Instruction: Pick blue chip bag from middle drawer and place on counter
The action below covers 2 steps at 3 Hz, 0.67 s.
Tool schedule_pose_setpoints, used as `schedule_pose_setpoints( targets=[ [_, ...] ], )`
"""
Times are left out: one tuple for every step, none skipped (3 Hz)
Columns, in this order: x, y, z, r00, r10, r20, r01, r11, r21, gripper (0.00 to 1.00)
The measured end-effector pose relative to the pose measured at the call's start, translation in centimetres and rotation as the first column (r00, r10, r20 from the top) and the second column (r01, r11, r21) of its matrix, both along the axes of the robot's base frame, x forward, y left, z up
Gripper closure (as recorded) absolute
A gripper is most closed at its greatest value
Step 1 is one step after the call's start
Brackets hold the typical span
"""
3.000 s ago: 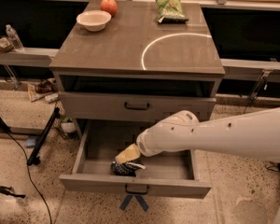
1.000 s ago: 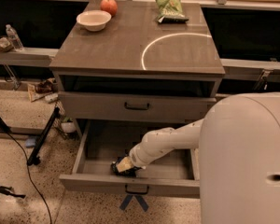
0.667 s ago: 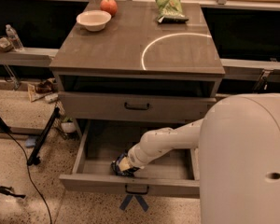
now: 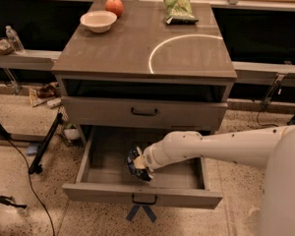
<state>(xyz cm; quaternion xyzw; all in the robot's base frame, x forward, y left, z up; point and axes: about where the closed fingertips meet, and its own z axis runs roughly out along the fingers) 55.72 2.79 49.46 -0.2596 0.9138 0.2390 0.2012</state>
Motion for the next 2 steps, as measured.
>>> schedule_pose_setpoints(
  targets=[
    [0.0, -4.4, 5.3, 0.9931, -0.061, 0.1, 0.063, 0.998, -0.009, 1.0],
    [-0.1, -7.6, 10.8, 0.9764, -0.089, 0.197, 0.095, 0.995, -0.025, 1.0]
  ],
)
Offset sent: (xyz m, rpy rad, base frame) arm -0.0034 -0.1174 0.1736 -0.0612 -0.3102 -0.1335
